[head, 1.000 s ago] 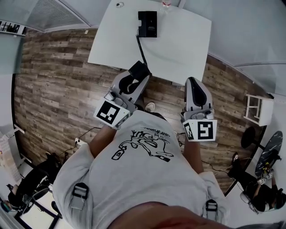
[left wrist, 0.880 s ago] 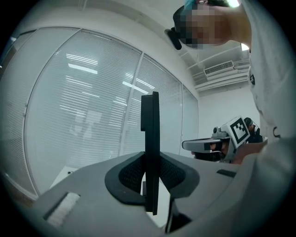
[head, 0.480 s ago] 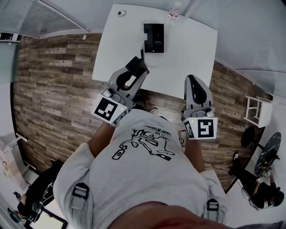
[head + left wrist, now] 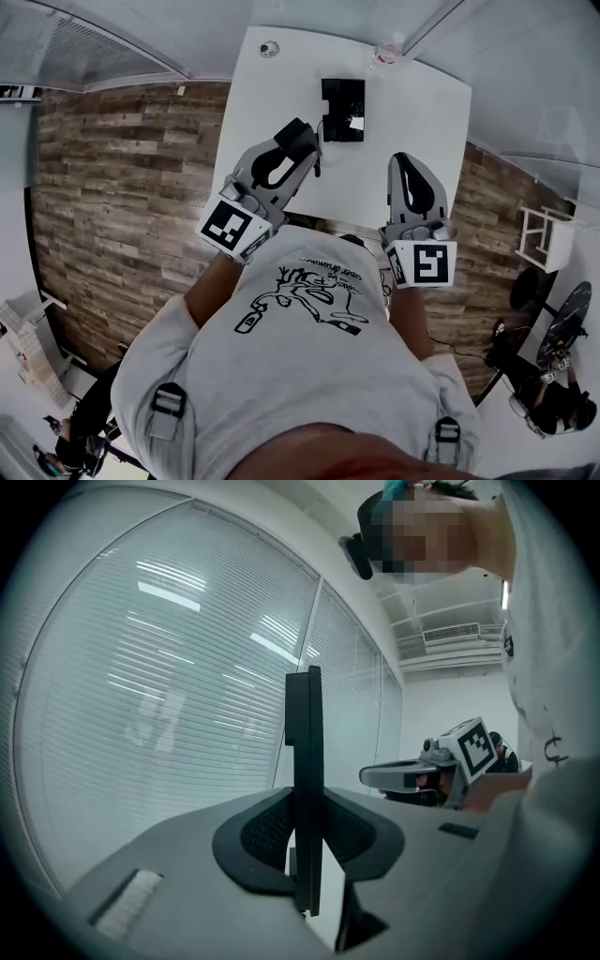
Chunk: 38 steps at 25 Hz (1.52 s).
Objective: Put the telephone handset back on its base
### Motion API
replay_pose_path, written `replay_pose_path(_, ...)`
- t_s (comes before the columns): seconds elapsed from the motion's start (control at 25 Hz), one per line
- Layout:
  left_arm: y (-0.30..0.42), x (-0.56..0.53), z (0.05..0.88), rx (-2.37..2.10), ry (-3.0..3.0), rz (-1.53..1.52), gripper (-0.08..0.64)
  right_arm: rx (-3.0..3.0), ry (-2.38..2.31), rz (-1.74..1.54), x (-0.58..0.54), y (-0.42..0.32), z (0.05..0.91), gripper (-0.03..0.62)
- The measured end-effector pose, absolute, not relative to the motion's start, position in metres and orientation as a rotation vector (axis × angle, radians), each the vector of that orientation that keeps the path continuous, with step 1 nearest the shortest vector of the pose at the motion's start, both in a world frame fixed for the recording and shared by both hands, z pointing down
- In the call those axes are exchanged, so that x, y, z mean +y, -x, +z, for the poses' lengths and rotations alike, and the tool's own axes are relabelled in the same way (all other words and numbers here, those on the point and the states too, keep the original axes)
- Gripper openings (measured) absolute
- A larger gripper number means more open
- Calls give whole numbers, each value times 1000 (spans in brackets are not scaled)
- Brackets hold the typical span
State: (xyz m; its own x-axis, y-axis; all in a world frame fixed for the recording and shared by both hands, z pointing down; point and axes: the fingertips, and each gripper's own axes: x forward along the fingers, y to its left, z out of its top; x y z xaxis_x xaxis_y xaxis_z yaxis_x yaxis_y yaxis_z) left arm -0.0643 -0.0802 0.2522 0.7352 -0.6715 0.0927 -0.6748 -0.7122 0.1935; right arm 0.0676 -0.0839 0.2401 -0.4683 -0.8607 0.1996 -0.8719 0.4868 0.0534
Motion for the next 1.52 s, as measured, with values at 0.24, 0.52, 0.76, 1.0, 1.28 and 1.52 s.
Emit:
replay_pose_path(0.24,68,-107,263,-974,-2728,35,72,-2521,-1366,164,-102,-35,275,15)
replay_pose_path(0.52,58,-128,280,-884,-2698,41,72,-2540,-1136,283,-98,3,330,137)
replay_pose_path(0.76,37,-138,306,-785,-2657,54,72,-2516,-969,398,-98,20,397,245)
replay_pose_path(1.0,17,-146,337,-692,-2577,37,72,-2508,-940,405,-106,24,426,259)
replay_pose_path(1.28,4,-148,373,-605,-2525,46,74,-2463,-1033,542,-110,17,456,212)
replay_pose_path(1.52,-6,-156,404,-629,-2555,116,90,-2359,-1075,652,-111,3,486,210)
